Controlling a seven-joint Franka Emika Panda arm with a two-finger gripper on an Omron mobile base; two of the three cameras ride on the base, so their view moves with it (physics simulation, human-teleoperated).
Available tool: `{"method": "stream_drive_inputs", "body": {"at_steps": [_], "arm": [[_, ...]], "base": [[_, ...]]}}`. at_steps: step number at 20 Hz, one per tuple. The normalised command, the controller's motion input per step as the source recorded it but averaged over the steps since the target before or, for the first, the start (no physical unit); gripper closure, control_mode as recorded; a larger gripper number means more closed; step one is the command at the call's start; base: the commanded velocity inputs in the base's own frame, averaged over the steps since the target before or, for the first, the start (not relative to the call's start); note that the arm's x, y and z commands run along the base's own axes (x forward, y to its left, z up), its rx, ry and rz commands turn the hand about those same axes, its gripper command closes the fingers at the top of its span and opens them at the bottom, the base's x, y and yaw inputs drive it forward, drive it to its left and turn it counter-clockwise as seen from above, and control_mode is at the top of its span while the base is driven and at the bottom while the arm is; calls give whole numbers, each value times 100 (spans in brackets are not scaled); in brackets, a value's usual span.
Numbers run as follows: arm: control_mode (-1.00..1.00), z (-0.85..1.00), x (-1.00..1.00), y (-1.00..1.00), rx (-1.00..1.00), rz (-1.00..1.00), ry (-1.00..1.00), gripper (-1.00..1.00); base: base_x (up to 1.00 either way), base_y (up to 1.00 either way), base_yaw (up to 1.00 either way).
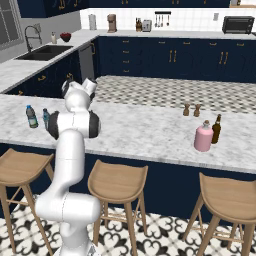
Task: Move the plastic bottles in the middle to the plastics group, and the glass bottles in the middle to the glass group.
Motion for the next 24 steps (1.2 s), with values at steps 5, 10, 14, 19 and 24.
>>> {"method": "stream_drive_inputs", "body": {"at_steps": [5, 10, 14, 19, 24], "arm": [[-100, -1, 6, 21, 0, 0, 0, 100], [-100, -13, -4, 5, 0, 0, -5, 100], [-100, -31, -26, 0, 0, 0, -12, 100], [-100, -10, -7, 0, 0, 0, -24, 100], [-100, -19, 0, 0, 0, 0, -20, 100]], "base": [[0, 0, 0], [0, 0, 0], [0, 0, 0], [0, 0, 0], [0, 0, 0]]}}
